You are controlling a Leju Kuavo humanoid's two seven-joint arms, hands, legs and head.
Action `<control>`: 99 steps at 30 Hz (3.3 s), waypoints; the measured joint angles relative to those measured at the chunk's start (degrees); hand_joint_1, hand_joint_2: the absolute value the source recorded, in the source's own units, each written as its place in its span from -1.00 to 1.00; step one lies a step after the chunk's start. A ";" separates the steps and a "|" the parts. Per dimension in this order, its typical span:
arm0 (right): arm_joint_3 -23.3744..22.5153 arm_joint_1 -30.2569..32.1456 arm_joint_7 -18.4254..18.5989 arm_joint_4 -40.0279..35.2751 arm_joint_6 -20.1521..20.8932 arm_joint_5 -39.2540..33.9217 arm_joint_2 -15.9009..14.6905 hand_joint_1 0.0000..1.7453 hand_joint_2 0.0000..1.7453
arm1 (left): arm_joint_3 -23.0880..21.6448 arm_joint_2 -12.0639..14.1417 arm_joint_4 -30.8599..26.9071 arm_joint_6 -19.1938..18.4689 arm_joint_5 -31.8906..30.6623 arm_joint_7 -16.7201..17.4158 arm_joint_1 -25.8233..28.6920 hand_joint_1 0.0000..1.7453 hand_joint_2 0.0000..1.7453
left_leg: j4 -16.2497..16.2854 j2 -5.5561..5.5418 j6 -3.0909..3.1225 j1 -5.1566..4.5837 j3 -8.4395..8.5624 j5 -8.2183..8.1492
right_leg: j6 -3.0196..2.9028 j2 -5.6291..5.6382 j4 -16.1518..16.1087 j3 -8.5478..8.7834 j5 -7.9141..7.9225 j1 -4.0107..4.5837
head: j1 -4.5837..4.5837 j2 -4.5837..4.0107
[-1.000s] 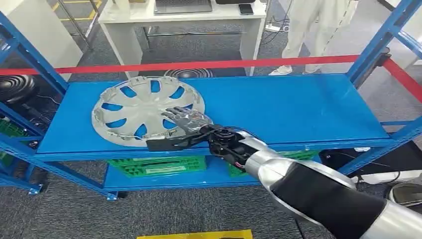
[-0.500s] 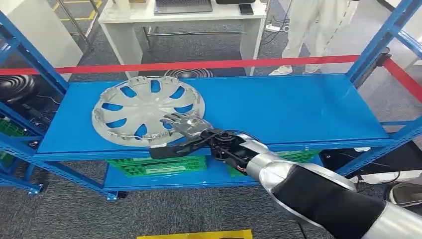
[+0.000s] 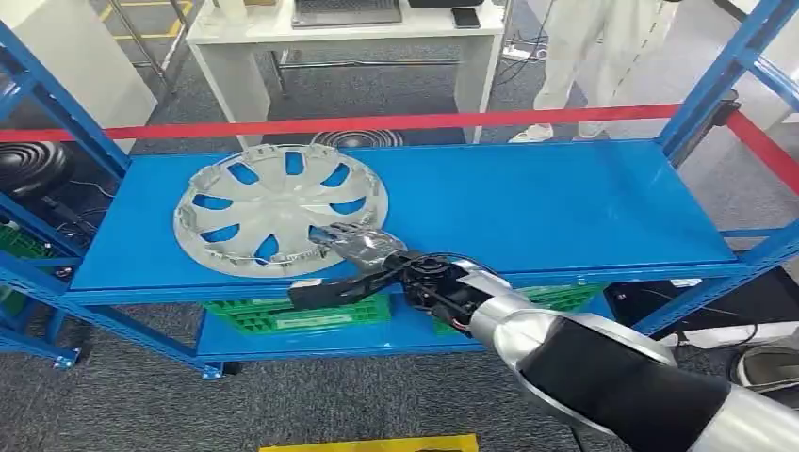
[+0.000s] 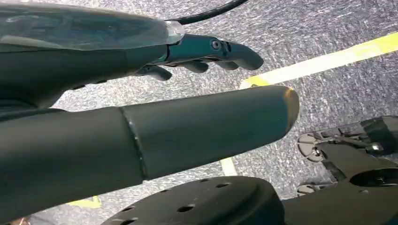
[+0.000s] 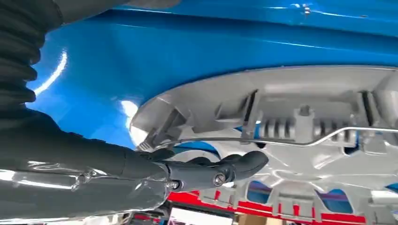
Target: Take the parts from the cabinet and place them on the table.
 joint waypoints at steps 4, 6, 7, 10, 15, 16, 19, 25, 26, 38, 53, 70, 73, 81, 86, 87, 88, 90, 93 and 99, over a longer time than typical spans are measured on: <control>0.02 -0.01 -0.11 0.00 0.30 0.00 -0.22 0.30 1.00 | 0.00 0.00 0.00 0.00 0.00 0.00 0.00 -1.00 -1.00 | 0.00 0.00 0.00 0.00 0.02 0.00 | 0.00 0.00 0.00 0.03 0.00 0.00 | 0.00 0.00; 0.04 -0.01 -0.13 0.00 0.39 -0.24 -0.26 0.28 1.00 | 0.00 -0.02 0.00 0.00 0.00 0.00 0.01 -1.00 -1.00 | 0.00 0.01 -0.01 0.00 0.03 -0.01 | 0.00 0.01 0.00 0.03 0.00 0.00 | 0.00 0.00; 0.04 -0.02 -0.26 0.00 0.39 -0.68 -0.28 0.30 1.00 | 0.00 -0.02 0.00 0.00 0.00 0.00 0.01 -1.00 -1.00 | 0.00 0.02 -0.02 0.00 0.04 -0.01 | 0.00 0.01 0.00 0.04 0.00 0.00 | -0.02 0.00; 0.04 -0.10 -0.28 0.00 0.57 -1.05 -0.28 0.28 1.00 | 0.00 -0.07 0.00 0.00 0.00 -0.02 0.03 -1.00 -1.00 | 0.00 0.00 -0.02 0.00 0.07 -0.01 | 0.00 0.00 0.00 0.07 0.00 0.00 | -0.02 0.00; 0.04 -0.19 -0.37 0.00 0.65 -1.05 -0.35 0.28 1.00 | 0.00 -0.15 0.00 0.00 -0.18 -0.07 0.02 -1.00 -1.00 | 0.00 0.00 -0.02 0.00 0.07 -0.01 | 0.00 -0.01 0.00 0.09 0.00 0.00 | 0.00 0.00; 0.04 -0.19 -0.37 0.00 0.65 -1.07 -0.35 0.24 1.00 | 0.00 -0.20 0.00 0.00 -0.17 -0.07 0.02 -1.00 -1.00 | 0.00 0.00 -0.02 0.00 0.08 -0.01 | 0.00 -0.01 0.00 0.09 0.00 0.00 | -0.02 0.00; 0.04 -0.20 -0.35 0.00 0.72 -1.07 -0.35 0.26 1.00 | 0.00 -0.22 0.00 0.00 -0.17 -0.07 0.03 -1.00 -1.00 | 0.00 0.00 -0.02 0.00 0.07 -0.01 | 0.00 -0.01 -0.01 0.09 0.00 -0.01 | 0.00 0.00; 0.07 -0.17 -0.37 0.00 0.85 -1.66 -0.57 0.70 1.00 | 0.00 -0.22 0.00 -0.02 -0.44 -0.07 0.02 -1.00 -1.00 | 0.00 0.00 -0.02 -0.01 0.07 -0.01 | 0.00 -0.01 -0.01 0.08 0.00 0.00 | 0.00 0.00; 0.09 -0.14 -0.46 0.00 0.92 -1.75 -0.63 0.76 1.00 | 0.00 -0.22 0.00 -0.02 -0.46 -0.07 0.02 -1.00 -1.00 | 0.00 0.00 -0.02 0.00 0.07 -0.01 | 0.00 -0.01 -0.01 0.08 0.00 0.00 | -0.02 0.00; 0.17 -0.32 -0.76 0.02 2.91 -2.10 -1.20 0.98 1.00 | -0.04 -0.26 0.00 -0.11 -0.66 0.04 -0.30 -1.00 -1.00 | 0.00 0.00 -0.02 0.00 0.07 -0.01 | 0.00 -0.01 -0.01 0.09 0.00 0.00 | -0.02 0.00; 0.17 -0.76 5.83 -0.31 3.28 -1.90 -1.55 1.00 1.00 | -0.04 -0.26 0.00 -0.02 -0.29 0.07 -0.40 -1.00 1.00 | 0.00 0.00 -0.02 -0.01 0.08 -0.01 | 0.00 -0.01 -0.01 0.09 0.00 0.00 | 0.00 0.00; 0.00 -1.01 10.38 -0.31 2.03 -2.86 -2.86 1.00 1.00 | -0.02 -0.24 0.00 -0.50 1.11 -1.64 -0.27 -1.00 1.00 | 0.00 -0.01 -0.02 0.00 0.08 -0.01 | 0.00 -0.01 -0.01 0.09 0.01 0.00 | -0.02 0.00; -0.18 -1.01 10.38 -0.31 2.03 -2.93 -3.10 1.00 1.00 | -0.02 -0.26 0.00 -0.20 1.22 -1.64 -0.27 -1.00 1.00 | 0.00 -0.01 -0.02 -0.01 0.08 -0.01 | 0.00 -0.02 -0.01 0.10 0.01 0.00 | -0.02 0.00; -1.12 -0.25 7.65 -0.31 -5.43 -5.97 -3.23 1.00 1.00 | 0.00 -0.24 0.00 0.09 1.99 -1.57 -0.19 -1.00 1.00 | 0.00 -0.01 -0.02 -0.02 0.06 -0.01 | 0.02 -0.02 -0.01 0.10 0.02 0.00 | 0.00 0.00; -4.20 -0.15 -1.73 -1.58 -12.20 -16.73 -3.26 1.00 1.00 | 0.04 -0.26 0.00 0.77 2.14 -1.25 0.00 -1.00 1.00 | 0.01 0.00 -0.02 -0.03 0.05 -0.01 | 0.05 0.02 0.00 0.14 0.05 0.00 | 0.00 0.00; -5.01 -0.15 -3.59 -2.21 -12.48 -19.29 -3.26 1.00 1.00 | 0.04 -0.26 0.00 0.92 2.19 -1.16 0.05 -1.00 1.00 | 0.01 0.00 -0.02 -0.03 0.05 -0.01 | 0.05 0.03 0.00 0.15 0.05 0.00 | 0.00 0.00; -5.85 -0.15 -5.48 -3.21 -12.61 -22.13 -3.26 1.00 1.00 | 0.04 -0.26 0.00 1.03 2.21 -1.16 0.08 -1.00 1.00 | 0.01 0.00 -0.02 -0.03 0.05 -0.01 | 0.05 0.04 0.00 0.14 0.05 0.00 | 0.00 0.00; -7.36 -0.23 -6.99 -5.28 -12.83 -25.13 -3.26 1.00 1.00 | 0.04 -0.26 0.00 1.07 2.23 -1.14 0.10 -1.00 1.00 | 0.00 0.01 -0.02 -0.03 0.06 -0.01 | 0.05 0.04 0.00 0.14 0.05 0.00 | -0.02 0.00; -8.59 -0.19 -7.26 -8.80 -13.38 -26.86 -3.26 1.00 1.00 | 0.07 -0.24 0.00 1.09 2.25 -1.14 0.23 -1.00 1.00 | -0.03 -0.01 -0.02 -0.02 0.06 -0.01 | 0.04 0.00 0.00 0.06 0.03 0.01 | -0.02 0.00; -9.97 1.12 -6.53 -16.70 -15.17 -27.82 -3.58 1.00 1.00 | 0.07 -0.24 0.00 1.14 2.23 -1.14 0.42 -1.00 1.00 | -0.07 0.01 -0.03 -0.01 0.05 -0.01 | 0.03 0.03 0.00 0.03 0.03 0.01 | -0.04 0.00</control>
